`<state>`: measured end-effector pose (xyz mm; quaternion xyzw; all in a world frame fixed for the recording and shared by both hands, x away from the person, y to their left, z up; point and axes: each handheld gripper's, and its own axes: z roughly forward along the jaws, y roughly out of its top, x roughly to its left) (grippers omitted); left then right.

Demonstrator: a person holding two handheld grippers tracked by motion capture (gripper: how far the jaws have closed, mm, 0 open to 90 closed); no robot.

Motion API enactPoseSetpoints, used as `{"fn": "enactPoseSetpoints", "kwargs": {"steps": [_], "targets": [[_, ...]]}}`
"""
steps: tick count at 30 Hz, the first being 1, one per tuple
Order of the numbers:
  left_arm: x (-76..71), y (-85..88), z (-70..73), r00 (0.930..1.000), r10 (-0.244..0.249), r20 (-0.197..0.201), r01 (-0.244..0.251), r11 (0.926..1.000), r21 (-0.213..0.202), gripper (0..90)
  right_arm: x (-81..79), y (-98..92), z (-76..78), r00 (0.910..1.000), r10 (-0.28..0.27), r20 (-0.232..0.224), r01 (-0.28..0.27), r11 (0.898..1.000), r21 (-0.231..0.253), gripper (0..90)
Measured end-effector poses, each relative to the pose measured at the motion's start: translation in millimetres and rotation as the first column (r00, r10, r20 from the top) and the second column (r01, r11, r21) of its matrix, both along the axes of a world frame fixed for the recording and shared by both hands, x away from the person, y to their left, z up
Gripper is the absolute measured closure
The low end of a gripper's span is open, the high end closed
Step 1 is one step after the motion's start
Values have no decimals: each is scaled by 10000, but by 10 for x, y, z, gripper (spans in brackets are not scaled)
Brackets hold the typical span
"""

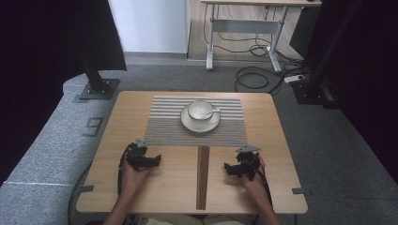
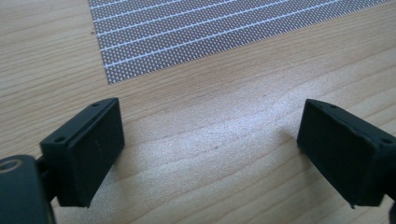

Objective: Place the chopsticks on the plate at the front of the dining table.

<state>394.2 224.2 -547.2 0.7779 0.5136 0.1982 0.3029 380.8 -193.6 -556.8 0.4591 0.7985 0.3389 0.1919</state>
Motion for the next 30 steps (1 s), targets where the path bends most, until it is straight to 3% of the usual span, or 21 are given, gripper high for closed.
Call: {"fn": "enactPoseSetpoints", "kwargs": {"steps": [7, 19, 30], "targets": [[2, 10, 1, 10000, -24, 42, 24, 10000, -26, 89, -1, 2, 0, 10000, 3, -6, -3, 10000, -2, 0], [-8, 70, 25, 9999, -70, 81, 71, 10000, -67, 198, -15, 13, 0, 10000, -31, -1, 31, 10000, -12, 0], [-26, 142, 78, 10000, 75, -29, -76, 9979, -640, 235, -20, 14, 1, 10000, 10, -14, -10, 10000, -4, 0]]}}
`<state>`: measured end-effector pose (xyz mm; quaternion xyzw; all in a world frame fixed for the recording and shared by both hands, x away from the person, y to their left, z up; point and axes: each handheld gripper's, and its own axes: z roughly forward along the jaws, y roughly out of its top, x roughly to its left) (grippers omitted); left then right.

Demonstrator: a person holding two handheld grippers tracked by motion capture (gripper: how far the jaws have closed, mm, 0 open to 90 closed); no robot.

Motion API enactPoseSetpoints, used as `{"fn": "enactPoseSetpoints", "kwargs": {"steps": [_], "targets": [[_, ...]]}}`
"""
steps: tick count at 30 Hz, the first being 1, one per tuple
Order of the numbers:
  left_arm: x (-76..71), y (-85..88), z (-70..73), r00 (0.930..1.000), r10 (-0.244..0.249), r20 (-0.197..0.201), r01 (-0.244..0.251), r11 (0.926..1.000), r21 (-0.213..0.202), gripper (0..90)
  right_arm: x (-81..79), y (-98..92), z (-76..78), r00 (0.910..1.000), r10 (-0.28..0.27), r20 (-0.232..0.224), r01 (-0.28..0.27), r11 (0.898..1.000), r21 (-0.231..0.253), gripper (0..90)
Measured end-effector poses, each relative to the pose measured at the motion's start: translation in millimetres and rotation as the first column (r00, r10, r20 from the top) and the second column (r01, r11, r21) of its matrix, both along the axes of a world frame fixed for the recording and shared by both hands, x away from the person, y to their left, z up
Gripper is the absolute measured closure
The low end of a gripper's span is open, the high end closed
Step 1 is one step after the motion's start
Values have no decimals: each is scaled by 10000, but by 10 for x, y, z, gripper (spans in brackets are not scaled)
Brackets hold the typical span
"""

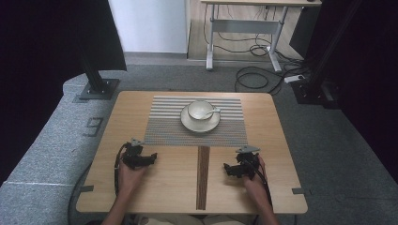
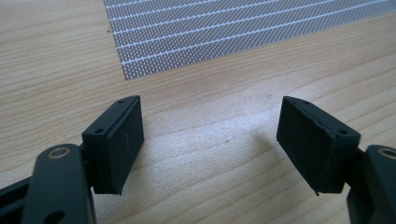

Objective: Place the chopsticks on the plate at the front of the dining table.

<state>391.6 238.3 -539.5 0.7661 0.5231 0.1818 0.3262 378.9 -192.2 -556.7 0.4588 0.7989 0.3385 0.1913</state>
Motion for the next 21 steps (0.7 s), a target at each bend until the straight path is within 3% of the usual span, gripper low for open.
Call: {"fn": "enactPoseSetpoints", "kwargs": {"steps": [4, 21], "targets": [[-27, -14, 45, 9997, -77, 212, 78, 10000, -44, 243, 0, 0, 0, 10000, 10, 1, -10, 10000, 1, 0], [-70, -183, 121, 9968, -641, 468, 635, 9979, 144, 244, -2, 2, -1, 10000, 61, 16, -61, 10000, -6, 0]]}}
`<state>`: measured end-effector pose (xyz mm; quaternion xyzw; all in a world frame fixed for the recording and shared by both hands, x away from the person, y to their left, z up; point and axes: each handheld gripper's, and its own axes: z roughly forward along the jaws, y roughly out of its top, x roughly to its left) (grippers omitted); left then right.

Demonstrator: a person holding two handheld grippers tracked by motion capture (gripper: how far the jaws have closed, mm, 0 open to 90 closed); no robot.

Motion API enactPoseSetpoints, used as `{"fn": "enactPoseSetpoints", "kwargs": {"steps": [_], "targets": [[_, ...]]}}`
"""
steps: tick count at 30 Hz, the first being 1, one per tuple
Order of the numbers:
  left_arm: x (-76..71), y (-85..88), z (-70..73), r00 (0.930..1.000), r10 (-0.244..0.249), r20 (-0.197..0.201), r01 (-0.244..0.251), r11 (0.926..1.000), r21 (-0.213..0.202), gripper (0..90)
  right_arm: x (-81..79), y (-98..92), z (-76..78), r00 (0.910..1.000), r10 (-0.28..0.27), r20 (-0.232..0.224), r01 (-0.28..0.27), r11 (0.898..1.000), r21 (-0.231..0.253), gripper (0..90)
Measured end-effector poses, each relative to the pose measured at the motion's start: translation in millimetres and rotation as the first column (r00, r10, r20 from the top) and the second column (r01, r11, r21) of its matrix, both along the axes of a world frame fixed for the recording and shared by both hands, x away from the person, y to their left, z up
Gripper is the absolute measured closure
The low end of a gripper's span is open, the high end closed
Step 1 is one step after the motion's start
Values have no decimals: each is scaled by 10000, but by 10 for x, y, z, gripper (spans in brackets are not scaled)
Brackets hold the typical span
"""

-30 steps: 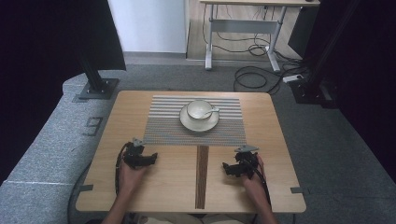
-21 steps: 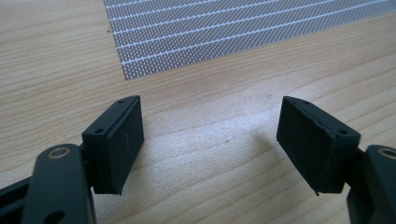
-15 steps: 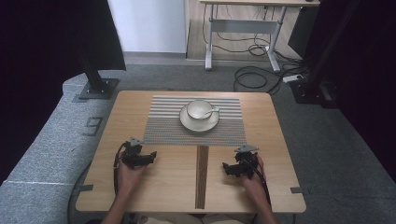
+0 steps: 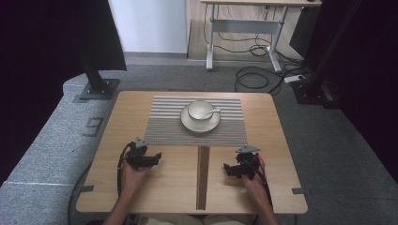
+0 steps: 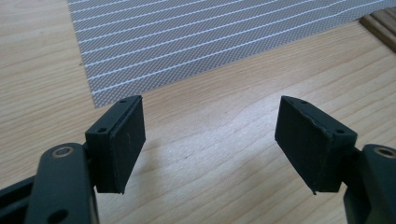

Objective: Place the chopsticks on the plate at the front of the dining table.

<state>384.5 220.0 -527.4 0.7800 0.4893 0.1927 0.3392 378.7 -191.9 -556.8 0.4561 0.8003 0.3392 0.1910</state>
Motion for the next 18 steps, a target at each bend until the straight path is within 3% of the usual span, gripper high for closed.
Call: {"fn": "enactPoseSetpoints", "kwargs": {"steps": [10, 18], "targets": [[-7, -197, 82, 9983, -569, 130, 565, 9980, 278, 245, 0, 0, 1, 10000, 2, -11, -2, 10000, 6, 0], [-29, -313, 184, 9966, -792, 206, 789, 9968, 127, 245, 0, 1, 0, 10000, 13, -4, -13, 10000, 0, 0]]}}
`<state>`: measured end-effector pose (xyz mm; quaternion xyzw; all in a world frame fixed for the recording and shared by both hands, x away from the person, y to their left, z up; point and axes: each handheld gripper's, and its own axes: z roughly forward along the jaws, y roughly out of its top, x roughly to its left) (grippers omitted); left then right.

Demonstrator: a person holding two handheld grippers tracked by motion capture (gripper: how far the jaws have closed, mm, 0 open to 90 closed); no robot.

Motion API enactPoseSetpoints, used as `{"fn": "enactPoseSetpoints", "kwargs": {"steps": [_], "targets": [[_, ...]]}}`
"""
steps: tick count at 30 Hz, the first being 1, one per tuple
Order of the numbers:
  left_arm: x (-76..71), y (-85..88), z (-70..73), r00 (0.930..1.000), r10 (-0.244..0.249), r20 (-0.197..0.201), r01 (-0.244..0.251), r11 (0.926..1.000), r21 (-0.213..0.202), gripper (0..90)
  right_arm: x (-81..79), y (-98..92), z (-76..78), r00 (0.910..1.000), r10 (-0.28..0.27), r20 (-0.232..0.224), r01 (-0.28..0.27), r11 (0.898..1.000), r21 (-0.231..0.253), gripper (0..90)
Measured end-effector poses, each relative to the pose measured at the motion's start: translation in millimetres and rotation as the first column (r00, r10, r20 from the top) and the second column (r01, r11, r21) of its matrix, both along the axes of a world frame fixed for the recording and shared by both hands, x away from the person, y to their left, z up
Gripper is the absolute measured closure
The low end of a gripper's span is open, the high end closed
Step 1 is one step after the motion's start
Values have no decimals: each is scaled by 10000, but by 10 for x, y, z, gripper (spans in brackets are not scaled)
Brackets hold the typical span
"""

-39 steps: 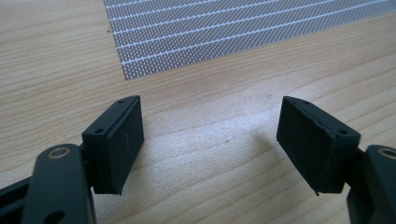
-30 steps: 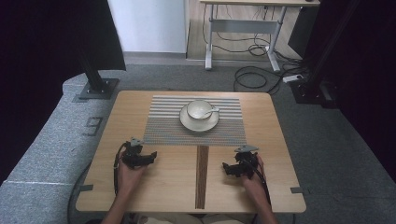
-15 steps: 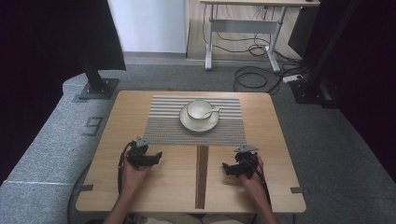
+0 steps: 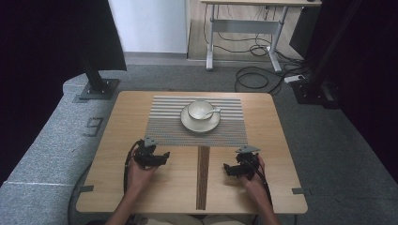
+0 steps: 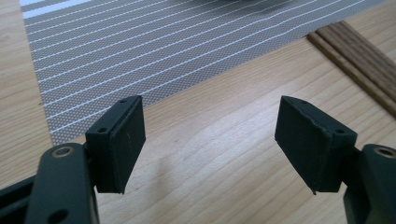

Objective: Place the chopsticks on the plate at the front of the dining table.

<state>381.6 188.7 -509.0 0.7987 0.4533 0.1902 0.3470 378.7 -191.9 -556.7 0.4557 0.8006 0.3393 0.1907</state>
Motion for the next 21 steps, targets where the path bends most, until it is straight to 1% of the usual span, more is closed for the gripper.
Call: {"fn": "enactPoseSetpoints", "kwargs": {"steps": [2, 6, 7, 16, 17, 21], "targets": [[-10, -45, 32, 9999, -112, 38, 112, 9999, -82, 245, 0, 1, 0, 10000, -6, -3, 6, 10000, 3, 0], [-15, -98, 58, 9996, -279, 109, 280, 9996, -79, 244, 0, 0, 0, 10000, -1, -3, 1, 10000, 1, 0], [-17, -129, 71, 9991, -410, 133, 411, 9991, -80, 244, 0, 0, 0, 10000, -2, 0, 2, 10000, 0, 0], [-15, -226, 95, 9977, -653, 155, 653, 9979, -49, 244, -1, 0, 0, 10000, 22, 8, -22, 10000, -1, 0], [-24, -255, 100, 9967, -789, 187, 789, 9969, -13, 244, -1, 0, 0, 10000, 23, 8, -23, 10000, -2, 0], [-40, -314, 105, 9956, -911, 223, 911, 9958, 5, 244, 0, 0, 0, 10000, 25, 10, -25, 10000, -4, 0]]}}
